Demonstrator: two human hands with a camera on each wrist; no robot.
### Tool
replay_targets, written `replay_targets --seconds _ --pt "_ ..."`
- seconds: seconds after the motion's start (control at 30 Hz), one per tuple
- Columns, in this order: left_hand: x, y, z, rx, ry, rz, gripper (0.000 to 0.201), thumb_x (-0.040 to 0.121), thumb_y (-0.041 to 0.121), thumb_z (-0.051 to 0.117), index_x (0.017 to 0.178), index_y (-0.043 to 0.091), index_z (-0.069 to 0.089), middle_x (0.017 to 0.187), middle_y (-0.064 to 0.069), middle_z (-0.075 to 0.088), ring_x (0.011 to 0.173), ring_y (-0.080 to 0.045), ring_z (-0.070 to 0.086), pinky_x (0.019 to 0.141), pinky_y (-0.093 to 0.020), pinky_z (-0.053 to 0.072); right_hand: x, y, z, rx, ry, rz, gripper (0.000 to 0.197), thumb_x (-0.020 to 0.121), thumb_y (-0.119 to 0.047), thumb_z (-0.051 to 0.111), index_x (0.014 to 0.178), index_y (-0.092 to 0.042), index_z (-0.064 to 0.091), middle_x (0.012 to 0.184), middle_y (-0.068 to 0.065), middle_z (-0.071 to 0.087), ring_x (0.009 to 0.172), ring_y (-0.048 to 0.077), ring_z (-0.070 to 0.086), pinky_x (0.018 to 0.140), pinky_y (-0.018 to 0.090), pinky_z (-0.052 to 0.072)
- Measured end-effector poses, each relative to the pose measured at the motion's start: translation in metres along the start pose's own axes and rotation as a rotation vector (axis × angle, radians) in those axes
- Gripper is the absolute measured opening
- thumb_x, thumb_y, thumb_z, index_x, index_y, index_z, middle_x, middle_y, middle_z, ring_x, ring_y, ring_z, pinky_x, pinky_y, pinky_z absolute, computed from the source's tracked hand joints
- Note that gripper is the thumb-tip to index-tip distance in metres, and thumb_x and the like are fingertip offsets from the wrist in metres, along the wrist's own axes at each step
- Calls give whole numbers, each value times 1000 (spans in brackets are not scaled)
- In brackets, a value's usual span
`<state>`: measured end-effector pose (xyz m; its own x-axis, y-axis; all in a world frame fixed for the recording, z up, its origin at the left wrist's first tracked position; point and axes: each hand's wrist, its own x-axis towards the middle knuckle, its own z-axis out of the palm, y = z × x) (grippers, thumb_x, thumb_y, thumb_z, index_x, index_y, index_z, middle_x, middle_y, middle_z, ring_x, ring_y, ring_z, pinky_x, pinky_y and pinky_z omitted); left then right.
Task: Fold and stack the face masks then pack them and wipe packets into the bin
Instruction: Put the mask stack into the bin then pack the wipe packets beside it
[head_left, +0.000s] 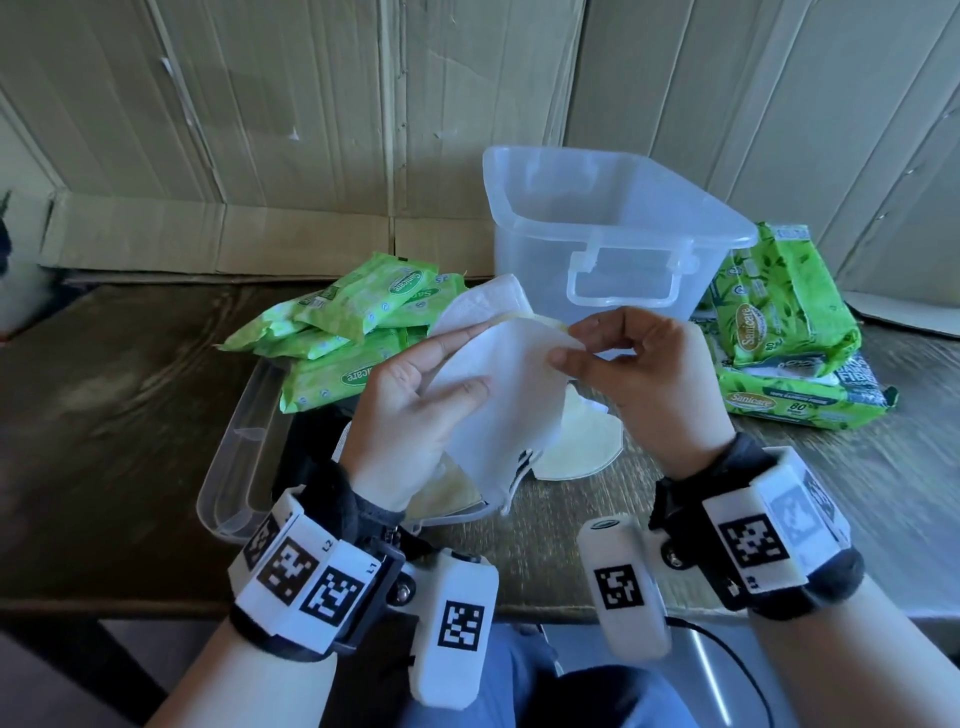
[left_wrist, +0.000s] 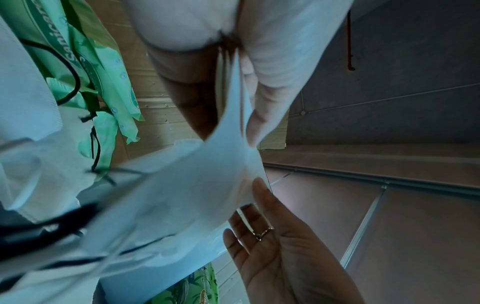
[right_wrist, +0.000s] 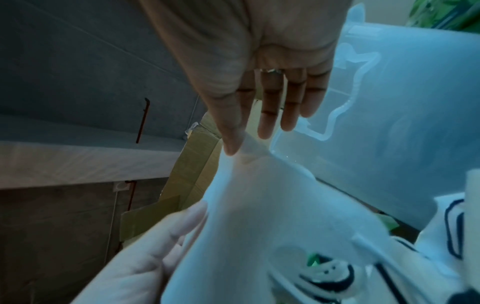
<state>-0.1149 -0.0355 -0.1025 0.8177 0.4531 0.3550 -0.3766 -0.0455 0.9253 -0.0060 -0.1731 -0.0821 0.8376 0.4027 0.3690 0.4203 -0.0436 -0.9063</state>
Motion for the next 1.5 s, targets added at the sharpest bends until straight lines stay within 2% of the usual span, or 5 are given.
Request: replay_targets --seconds 0.7,0.93,1.23,1.37,1.5 --pt "-1 7 -3 75 -18 -72 11 78 33 61 83 35 71 90 22 71 90 8 63 89 -37 49 -2 -9 5 243 -40 -124 15 74 -12 60 82 -22 52 66 2 57 61 14 49 57 24 38" --pt "-5 -2 2 76 -119 -54 22 72 13 60 91 21 68 77 7 72 71 -7 65 64 -19 52 -3 -2 25 4 -22 -115 38 75 -15 64 94 -41 43 74 2 55 57 23 52 61 34 43" --pt "-5 7 -2 125 -139 9 63 87 -16 47 123 36 45 120 9 61 105 -4 58 95 -24 46 -6 -1 19 -23 -235 41 61 69 -31 76 122 -18 48 97 14 63 85 17 57 82 34 46" --pt "-3 -2 1 -12 224 -33 45 89 9 59 125 32 45 93 0 65 90 -14 60 90 -33 48 -5 0 19 197 -92 19 46 57 -25 80 95 -6 62 86 33 64 74 20 56 69 46 52" --pt "-3 -8 11 -73 250 -181 87 64 58 60 141 35 26 143 -5 43 131 -22 44 109 -49 34 -5 0 24 276 -30 18 30 74 -3 72 100 2 57 71 9 71 68 16 61 65 33 53"
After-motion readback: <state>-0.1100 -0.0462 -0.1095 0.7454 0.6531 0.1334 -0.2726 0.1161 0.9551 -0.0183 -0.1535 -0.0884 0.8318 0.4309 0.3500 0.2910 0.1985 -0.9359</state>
